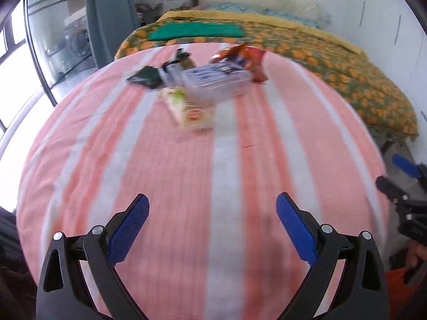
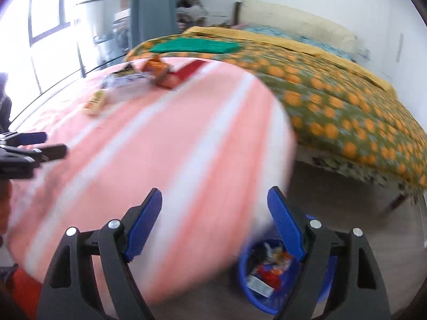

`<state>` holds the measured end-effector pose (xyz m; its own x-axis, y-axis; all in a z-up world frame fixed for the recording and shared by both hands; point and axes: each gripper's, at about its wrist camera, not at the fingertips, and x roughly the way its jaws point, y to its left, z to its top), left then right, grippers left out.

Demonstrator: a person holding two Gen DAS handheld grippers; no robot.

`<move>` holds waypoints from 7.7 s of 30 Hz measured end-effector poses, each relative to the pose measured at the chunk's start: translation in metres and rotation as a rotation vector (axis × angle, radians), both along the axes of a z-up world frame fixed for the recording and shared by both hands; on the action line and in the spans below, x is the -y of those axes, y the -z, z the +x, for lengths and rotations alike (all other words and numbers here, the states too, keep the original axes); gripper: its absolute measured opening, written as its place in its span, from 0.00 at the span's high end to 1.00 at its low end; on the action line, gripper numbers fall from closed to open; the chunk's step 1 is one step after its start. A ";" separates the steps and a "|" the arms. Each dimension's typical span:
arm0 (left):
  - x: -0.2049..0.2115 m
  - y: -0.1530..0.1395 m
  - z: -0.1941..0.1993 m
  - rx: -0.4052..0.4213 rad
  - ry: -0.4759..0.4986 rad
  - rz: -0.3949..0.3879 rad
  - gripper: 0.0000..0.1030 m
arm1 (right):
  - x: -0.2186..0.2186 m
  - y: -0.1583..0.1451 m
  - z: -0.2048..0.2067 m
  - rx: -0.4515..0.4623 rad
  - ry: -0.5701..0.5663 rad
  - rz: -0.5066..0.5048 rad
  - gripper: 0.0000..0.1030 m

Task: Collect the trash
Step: 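Swing both tools back over the table toward the remaining trash, then grasp the clear cartoon-print plastic box with the right tool while the left tool grasps the snack bar, then carry the plastic box and snack bar over the blue wastebasket with both tools, then open both tools to drop the box and snack bar into the wastebasket, then swing both tools back over the table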

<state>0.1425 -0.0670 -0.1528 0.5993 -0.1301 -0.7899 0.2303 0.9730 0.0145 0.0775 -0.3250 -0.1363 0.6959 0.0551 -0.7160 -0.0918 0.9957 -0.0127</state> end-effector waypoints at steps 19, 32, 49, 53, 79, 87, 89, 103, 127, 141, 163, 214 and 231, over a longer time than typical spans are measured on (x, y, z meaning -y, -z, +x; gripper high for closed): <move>-0.024 0.014 -0.003 -0.018 -0.032 0.015 0.07 | -0.044 0.026 0.107 -0.143 0.062 0.037 0.13; -0.004 -0.002 0.112 -0.043 -0.054 -0.030 0.18 | -0.046 0.026 0.107 -0.145 0.074 0.022 0.11; -0.083 -0.009 0.058 -0.044 -0.032 -0.045 0.81 | -0.045 0.025 0.107 -0.147 0.073 0.026 0.11; -0.102 -0.002 0.056 -0.039 -0.057 -0.054 0.64 | -0.045 0.025 0.107 -0.147 0.073 0.025 0.10; -0.109 0.017 0.069 -0.042 -0.058 -0.008 0.06 | -0.108 -0.012 0.188 -0.214 0.441 0.423 0.04; -0.109 0.017 0.069 -0.042 -0.058 -0.008 0.06 | -0.138 0.002 0.240 -0.255 0.568 0.358 0.04; -0.109 0.017 0.068 -0.042 -0.058 -0.008 0.06 | -0.142 0.010 0.243 -0.287 0.547 0.328 0.04; -0.109 0.017 0.069 -0.042 -0.058 -0.008 0.06 | -0.163 0.010 0.222 -0.353 0.315 0.284 0.10; -0.109 0.017 0.068 -0.042 -0.058 -0.009 0.06 | -0.112 0.023 0.082 -0.154 0.034 0.063 0.16; -0.109 0.017 0.068 -0.042 -0.057 -0.012 0.06 | -0.112 0.024 0.079 -0.150 0.024 0.067 0.15; -0.101 0.008 0.058 -0.045 0.081 -0.028 0.47 | -0.111 -0.001 0.108 -0.285 0.065 0.078 0.36; 0.362 0.077 -0.048 -0.284 0.627 -0.127 0.52 | 0.284 0.064 -0.065 -0.127 0.552 0.576 0.22; 0.216 -0.005 -0.065 -0.062 0.565 -0.147 0.13 | 0.238 0.026 -0.067 -0.008 0.545 0.296 0.17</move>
<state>0.0779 -0.2830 -0.1480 0.3586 -0.5269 -0.7706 0.7100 0.6899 -0.1413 0.0101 -0.5626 -0.1624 0.6747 -0.1102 -0.7298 0.4323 0.8604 0.2698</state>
